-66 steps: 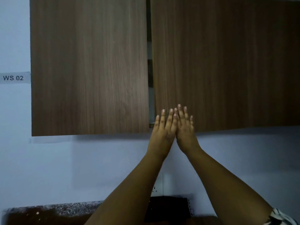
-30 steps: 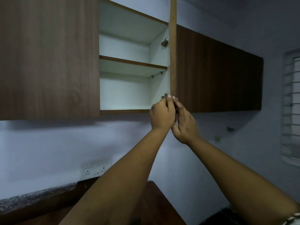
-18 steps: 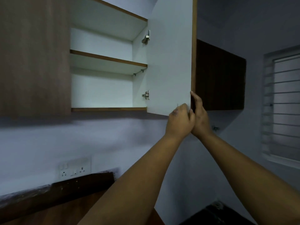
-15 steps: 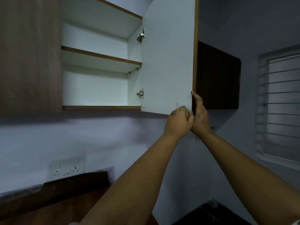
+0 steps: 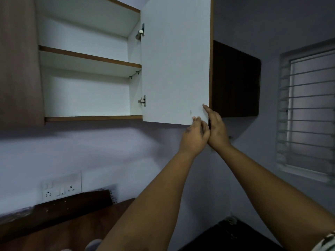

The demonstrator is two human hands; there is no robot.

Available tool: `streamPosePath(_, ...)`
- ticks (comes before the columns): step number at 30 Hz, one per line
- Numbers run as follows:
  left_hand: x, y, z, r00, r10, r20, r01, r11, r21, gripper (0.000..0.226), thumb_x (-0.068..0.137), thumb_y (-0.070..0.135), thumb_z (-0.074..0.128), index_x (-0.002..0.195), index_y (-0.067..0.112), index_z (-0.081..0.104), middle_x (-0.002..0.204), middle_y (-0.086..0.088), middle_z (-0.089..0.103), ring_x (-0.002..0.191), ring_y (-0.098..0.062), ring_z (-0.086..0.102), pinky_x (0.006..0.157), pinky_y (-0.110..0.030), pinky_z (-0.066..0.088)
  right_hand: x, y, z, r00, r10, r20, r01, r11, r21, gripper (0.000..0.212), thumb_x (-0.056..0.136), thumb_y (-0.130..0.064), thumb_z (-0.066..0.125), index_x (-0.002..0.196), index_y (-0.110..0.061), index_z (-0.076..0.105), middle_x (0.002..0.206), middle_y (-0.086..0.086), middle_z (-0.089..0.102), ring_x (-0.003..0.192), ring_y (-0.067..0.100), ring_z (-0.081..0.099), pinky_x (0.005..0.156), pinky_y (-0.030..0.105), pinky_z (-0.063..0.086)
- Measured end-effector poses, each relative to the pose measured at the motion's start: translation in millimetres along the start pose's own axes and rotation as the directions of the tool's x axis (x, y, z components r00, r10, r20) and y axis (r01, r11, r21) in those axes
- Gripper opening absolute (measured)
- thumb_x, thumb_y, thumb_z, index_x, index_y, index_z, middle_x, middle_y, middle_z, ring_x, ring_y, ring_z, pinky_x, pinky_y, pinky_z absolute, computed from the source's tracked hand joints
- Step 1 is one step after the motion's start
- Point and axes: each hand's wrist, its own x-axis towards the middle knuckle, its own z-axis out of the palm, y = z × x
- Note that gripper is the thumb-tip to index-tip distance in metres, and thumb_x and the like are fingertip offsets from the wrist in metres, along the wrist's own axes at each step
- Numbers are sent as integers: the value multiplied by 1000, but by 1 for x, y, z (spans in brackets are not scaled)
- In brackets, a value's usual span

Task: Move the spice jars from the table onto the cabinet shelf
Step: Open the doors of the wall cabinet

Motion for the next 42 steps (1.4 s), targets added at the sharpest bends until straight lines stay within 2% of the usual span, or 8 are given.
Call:
streamPosePath(4, -6, -10, -10, 1000, 14, 6, -14, 1000, 28, 48, 103, 31, 40, 146, 10, 35, 139, -12, 53, 125, -27, 52, 98, -30, 40, -4, -15, 14, 995, 2, -95, -23, 976, -218, 61, 95, -16, 60, 148, -30, 35, 162, 6, 6, 144, 26, 25, 110, 40, 34)
streamPosePath(6, -10, -17, -21, 1000, 3, -17, -2, 999, 50, 54, 103, 31, 38, 152, 14, 23, 153, -10, 38, 137, -23, 40, 109, -31, 34, -5, -28, 24, 981, -67, -183, -11, 919, -393, 76, 83, -9, 71, 146, -29, 34, 161, 8, 5, 144, 30, 21, 108, 48, 35)
streamPosePath(8, -13, -28, -35, 995, -7, -95, 15, 996, 89, 59, 103, 32, 38, 155, 17, 15, 161, -7, 22, 147, -20, 25, 116, -32, 25, -1, -43, 34, 975, -103, -198, 11, 907, -421, 83, 76, -10, 77, 144, -29, 35, 160, 11, 9, 145, 32, 16, 110, 52, 30)
streamPosePath(13, -26, -60, -87, 958, 75, -277, 33, 929, 368, 71, 98, 35, 46, 156, 17, 9, 163, -7, 11, 151, -23, 9, 120, -42, 12, 5, -78, 71, 983, -108, -146, 56, 945, -323, 79, 76, -2, 71, 142, -28, 37, 158, 12, 17, 145, 32, 17, 111, 52, 30)
streamPosePath(19, -58, -108, -164, 955, 93, -280, 113, 762, 638, 81, 90, 35, 52, 155, 14, 9, 163, -8, 7, 151, -27, 4, 120, -47, 8, 3, -125, 134, 993, -104, -60, 91, 978, -188, 73, 83, -8, 69, 145, -25, 34, 157, 11, 18, 144, 31, 22, 109, 47, 35)
streamPosePath(31, -96, -224, -359, 941, 11, -338, 285, 515, 809, 88, 88, 35, 53, 155, 11, 2, 163, -13, 3, 151, -30, -3, 119, -50, 1, 16, -261, 311, 970, -239, 50, 236, 970, 54, 75, 84, -18, 69, 147, -28, 30, 157, 7, 16, 141, 29, 24, 106, 47, 37)
streamPosePath(37, -94, -298, -438, 950, -17, -310, 294, 375, 879, 87, 85, -6, 44, 155, 15, -2, 163, -15, -2, 148, -38, -9, 115, -62, 0, 34, -313, 401, 958, -276, 82, 270, 960, 76, 71, 87, -22, 67, 148, -25, 31, 156, 7, 21, 141, 28, 26, 110, 45, 35)
streamPosePath(42, -84, -351, -471, 962, -89, -257, 272, 271, 923, 101, 86, 3, 59, 153, 22, -14, 160, -19, -17, 144, -48, -16, 111, -69, 2, 53, -330, 451, 951, -286, 119, 273, 955, 111, 67, 88, -26, 68, 147, -20, 36, 152, 10, 28, 137, 29, 33, 107, 44, 39)
